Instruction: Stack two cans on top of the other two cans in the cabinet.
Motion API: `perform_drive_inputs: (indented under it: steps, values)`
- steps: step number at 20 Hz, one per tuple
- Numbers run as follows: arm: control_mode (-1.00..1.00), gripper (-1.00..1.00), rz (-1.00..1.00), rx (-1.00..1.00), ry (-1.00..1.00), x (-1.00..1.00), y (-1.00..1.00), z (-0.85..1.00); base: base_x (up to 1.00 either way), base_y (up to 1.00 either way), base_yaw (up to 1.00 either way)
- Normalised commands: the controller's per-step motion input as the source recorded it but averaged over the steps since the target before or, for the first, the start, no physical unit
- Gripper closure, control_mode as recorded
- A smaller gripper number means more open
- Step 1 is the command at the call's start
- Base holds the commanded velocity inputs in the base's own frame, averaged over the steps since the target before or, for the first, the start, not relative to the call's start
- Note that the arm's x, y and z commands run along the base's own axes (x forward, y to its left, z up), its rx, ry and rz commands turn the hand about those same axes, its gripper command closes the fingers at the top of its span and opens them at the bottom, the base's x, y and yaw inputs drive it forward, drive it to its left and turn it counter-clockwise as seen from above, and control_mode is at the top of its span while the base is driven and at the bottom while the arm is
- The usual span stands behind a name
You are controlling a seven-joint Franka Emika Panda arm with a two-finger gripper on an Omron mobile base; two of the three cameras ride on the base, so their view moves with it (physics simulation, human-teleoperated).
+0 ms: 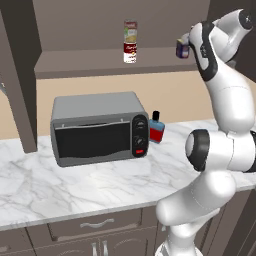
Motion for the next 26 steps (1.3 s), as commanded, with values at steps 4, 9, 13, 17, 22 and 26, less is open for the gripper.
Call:
perform_drive_inputs:
  steps: [4,9,13,17,22,26]
  values:
    - [-1.00,1.00,0.00,0.00,-0.02,0.09,0.27,0.01,0.00,0.00,0.00]
    - [-1.00,1.00,0.00,-0.01,-0.01,0.09,0.13,0.14,0.00,0.00,0.00]
    - [-1.00,1.00,-0.02,-0.03,0.00,-0.01,0.00,0.20,0.00,0.00,0.00]
    - [-1.00,1.00,-0.04,-0.02,0.00,-0.04,-0.03,0.19,0.00,0.00,0.00]
    - [-1.00,1.00,-0.04,0.00,0.00,0.00,0.02,0.08,0.00,0.00,0.00]
    - [-1.00,1.00,-0.03,0.00,0.00,0.13,0.13,-0.05,0.00,0.00,0.00]
